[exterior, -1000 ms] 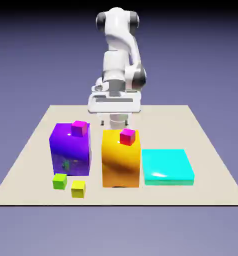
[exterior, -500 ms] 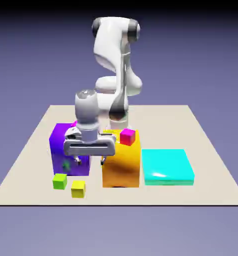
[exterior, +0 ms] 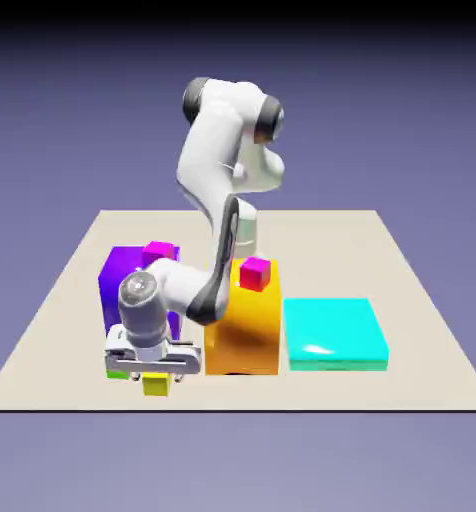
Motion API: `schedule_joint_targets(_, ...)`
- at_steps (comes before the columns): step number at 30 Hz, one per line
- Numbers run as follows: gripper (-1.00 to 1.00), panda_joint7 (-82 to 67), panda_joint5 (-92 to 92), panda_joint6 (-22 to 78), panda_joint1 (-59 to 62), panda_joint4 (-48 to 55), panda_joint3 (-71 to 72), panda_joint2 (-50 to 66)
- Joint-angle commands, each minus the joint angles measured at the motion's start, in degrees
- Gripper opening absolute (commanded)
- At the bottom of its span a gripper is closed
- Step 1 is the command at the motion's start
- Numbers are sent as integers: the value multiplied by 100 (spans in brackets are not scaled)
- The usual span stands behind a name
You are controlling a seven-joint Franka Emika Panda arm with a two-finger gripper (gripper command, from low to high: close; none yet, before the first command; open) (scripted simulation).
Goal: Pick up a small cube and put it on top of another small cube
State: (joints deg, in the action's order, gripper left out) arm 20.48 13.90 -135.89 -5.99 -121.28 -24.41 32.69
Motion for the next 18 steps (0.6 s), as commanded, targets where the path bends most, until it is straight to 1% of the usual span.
schedule_joint_targets(1,-100,79,-125,226,-75,29,-100,-208)
schedule_joint_targets(3,-100,243,-328,643,-153,51,-232,-623)
schedule_joint_targets(18,-100,2146,-1257,2700,1188,-781,530,-3737)
